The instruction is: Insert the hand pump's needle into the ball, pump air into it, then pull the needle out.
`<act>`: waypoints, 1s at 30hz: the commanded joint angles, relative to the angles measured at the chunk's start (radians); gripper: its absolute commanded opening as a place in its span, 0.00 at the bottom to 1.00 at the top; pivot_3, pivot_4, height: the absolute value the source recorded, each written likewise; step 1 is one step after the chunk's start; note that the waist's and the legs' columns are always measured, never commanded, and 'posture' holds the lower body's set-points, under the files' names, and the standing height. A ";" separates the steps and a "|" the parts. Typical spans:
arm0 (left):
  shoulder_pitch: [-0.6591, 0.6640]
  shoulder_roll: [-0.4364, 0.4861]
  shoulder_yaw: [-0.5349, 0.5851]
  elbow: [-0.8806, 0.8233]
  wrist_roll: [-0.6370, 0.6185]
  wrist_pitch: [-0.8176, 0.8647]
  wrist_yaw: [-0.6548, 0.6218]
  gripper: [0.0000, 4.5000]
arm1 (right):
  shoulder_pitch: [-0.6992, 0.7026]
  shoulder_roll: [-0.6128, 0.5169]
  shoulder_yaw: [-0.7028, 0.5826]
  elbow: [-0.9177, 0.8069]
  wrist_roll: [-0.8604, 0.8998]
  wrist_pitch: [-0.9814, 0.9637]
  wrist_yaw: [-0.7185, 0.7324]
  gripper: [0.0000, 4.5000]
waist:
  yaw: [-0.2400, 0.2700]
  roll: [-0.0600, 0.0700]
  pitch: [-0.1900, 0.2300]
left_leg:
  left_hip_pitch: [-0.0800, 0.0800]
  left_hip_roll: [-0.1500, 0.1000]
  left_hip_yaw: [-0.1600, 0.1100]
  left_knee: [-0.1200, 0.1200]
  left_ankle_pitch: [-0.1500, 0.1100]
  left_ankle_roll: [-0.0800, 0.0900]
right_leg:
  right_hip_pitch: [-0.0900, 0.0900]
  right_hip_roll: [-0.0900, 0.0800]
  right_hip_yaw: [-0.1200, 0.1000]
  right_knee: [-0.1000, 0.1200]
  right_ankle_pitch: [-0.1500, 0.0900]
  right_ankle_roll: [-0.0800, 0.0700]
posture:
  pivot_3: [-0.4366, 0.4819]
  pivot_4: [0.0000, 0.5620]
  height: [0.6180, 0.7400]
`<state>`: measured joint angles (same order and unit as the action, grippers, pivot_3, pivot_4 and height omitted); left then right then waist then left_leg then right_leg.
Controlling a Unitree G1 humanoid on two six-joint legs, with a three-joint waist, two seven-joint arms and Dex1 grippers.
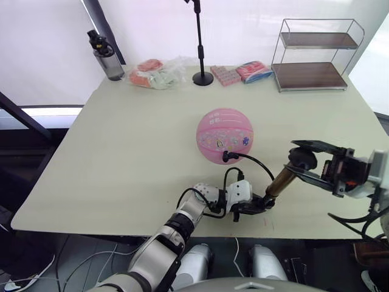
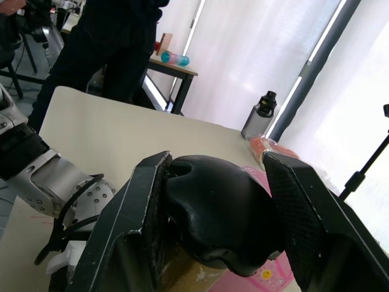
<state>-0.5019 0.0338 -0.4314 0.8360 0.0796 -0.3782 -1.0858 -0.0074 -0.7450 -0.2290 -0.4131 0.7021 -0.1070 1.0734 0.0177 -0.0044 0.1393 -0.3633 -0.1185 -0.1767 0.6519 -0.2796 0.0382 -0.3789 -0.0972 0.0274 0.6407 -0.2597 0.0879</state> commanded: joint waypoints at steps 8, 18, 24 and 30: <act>0.039 0.019 -0.032 0.063 0.040 0.032 -0.009 0.24 | -0.174 -0.080 -0.183 -0.083 0.117 0.106 -0.095 0.47 | 0.000 -0.002 0.004 | -0.004 0.000 0.000 0.000 0.000 0.000 | -0.004 -0.001 0.000 0.000 0.000 0.000 | 0.48 0.27 0.96; 0.046 0.023 -0.032 0.055 0.039 0.036 -0.010 0.24 | -0.223 -0.095 -0.225 -0.115 0.152 0.180 -0.111 0.47 | -0.001 -0.002 0.004 | -0.006 0.000 0.000 0.000 0.001 -0.002 | -0.006 -0.001 0.000 0.000 0.000 0.000 | 0.48 0.27 0.96; 0.045 0.025 -0.031 0.054 0.036 0.037 -0.015 0.24 | -0.249 -0.105 -0.257 -0.115 0.181 0.212 -0.123 0.47 | -0.001 -0.002 0.004 | -0.007 0.000 0.000 0.000 0.001 -0.002 | -0.007 -0.001 0.000 0.000 0.000 0.000 | 0.48 0.27 0.96; 0.041 0.025 -0.031 0.059 0.034 0.037 -0.014 0.24 | -0.210 -0.101 -0.267 -0.131 0.210 0.254 -0.101 0.47 | -0.001 -0.002 0.004 | -0.017 -0.001 0.001 0.004 0.003 -0.005 | -0.016 -0.002 0.000 0.002 0.001 -0.001 | 0.48 0.27 0.96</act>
<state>-0.5061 0.0333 -0.4276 0.8312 0.0651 -0.3798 -1.0883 -0.1907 -0.8403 -0.3742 -0.4975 0.8670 0.1754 1.0101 0.0172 -0.0064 0.1433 -0.3799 -0.1192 -0.1761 0.6555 -0.2765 0.0333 -0.3952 -0.0989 0.0273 0.6429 -0.2589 0.0873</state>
